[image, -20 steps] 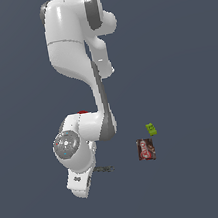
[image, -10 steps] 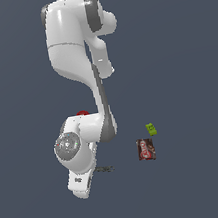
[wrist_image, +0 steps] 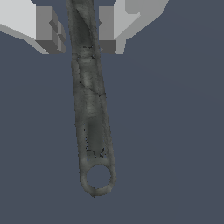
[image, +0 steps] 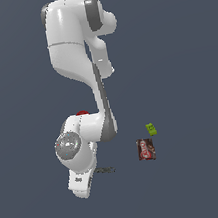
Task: Pick up a designated object from a clutter of objects.
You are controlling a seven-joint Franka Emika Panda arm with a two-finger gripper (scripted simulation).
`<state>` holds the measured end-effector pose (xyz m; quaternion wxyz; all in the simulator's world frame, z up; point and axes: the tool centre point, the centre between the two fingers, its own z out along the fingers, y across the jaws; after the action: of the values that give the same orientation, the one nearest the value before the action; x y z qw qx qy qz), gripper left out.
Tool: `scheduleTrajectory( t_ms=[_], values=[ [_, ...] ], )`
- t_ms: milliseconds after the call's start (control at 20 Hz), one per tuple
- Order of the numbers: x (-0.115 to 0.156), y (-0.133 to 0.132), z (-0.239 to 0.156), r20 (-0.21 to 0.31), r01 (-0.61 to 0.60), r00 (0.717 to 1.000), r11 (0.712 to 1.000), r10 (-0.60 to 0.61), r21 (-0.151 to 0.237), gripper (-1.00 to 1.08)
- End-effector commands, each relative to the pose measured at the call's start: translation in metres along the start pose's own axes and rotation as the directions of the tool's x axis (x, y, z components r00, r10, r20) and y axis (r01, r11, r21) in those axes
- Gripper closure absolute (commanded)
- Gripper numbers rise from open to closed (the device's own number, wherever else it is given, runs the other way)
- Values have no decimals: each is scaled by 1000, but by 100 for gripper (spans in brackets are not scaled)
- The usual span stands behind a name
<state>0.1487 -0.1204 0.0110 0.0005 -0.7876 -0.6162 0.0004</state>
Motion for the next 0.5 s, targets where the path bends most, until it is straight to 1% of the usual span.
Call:
scheduleTrajectory(
  t_ms=[0, 250, 450],
  values=[
    [3, -1, -5, 0, 0, 1000, 1000, 0, -1, 108],
    [14, -5, -24, 1, 1, 1000, 1000, -1, -1, 108],
    [30, -11, -51, 2, 1, 1000, 1000, -1, -1, 108]
  ],
)
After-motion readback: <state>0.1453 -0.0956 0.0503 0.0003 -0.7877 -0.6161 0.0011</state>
